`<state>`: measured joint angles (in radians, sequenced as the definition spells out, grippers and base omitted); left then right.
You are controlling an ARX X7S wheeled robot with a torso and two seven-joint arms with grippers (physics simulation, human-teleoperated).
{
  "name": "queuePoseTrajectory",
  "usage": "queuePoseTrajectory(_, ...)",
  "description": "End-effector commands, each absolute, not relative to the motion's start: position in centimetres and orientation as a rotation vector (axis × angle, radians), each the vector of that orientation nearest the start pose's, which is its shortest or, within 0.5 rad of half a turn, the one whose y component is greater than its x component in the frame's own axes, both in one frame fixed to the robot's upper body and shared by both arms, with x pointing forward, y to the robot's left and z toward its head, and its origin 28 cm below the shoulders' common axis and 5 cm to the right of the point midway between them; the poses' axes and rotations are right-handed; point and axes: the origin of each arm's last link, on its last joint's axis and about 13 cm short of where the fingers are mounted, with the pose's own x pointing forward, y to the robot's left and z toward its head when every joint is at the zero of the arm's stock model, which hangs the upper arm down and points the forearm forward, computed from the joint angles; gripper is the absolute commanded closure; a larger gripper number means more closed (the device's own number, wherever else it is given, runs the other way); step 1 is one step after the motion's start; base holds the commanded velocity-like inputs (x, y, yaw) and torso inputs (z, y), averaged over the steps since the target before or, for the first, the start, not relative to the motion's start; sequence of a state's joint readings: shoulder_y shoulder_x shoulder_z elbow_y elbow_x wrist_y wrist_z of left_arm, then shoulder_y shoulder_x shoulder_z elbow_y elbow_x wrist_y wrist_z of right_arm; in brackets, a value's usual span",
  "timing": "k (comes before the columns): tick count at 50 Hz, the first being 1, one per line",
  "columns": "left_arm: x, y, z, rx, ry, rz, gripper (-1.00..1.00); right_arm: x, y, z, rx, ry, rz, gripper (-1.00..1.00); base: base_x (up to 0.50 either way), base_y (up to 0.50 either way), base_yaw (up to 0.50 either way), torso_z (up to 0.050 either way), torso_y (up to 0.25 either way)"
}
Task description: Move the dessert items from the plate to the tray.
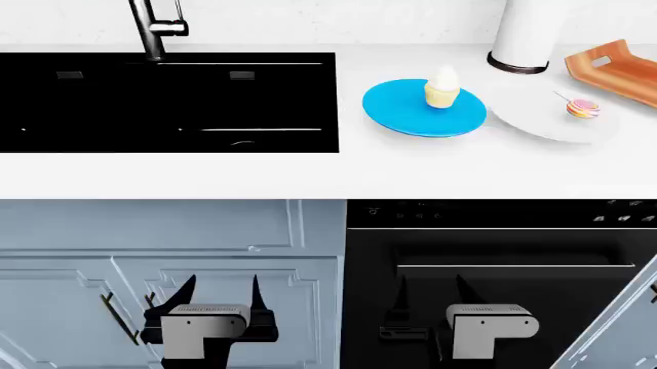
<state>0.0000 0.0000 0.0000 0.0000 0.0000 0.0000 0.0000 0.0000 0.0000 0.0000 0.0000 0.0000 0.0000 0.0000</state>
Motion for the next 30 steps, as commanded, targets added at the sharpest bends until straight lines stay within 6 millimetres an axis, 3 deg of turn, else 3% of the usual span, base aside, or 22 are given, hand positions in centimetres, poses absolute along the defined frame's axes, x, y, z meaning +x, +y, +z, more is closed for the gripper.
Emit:
queuePoseTrajectory(1,21.15,20.57,1.21,-0.002,-0.004,0.010,-1.00,21.04,-9.64,1.27,-0.009,0.000,-0.001,-1.00,0.00,0.00,0.00,0.000,0.000)
queuePoseTrajectory(7,21.19,20.62,0.96,-0.007,-0.019,0.012,-1.00,20.90,-9.60,1.00,-0.021,0.001,0.002,-1.00,0.00,0.00,0.00,0.000,0.000)
queuePoseTrajectory(30,20.90,20.69,1.24,-0.028,-0.021,-0.049,-1.00,21.46,-9.30,1.39,-0.022,-0.013,0.017,-1.00,0.00,0.00,0.00,0.050,0.000)
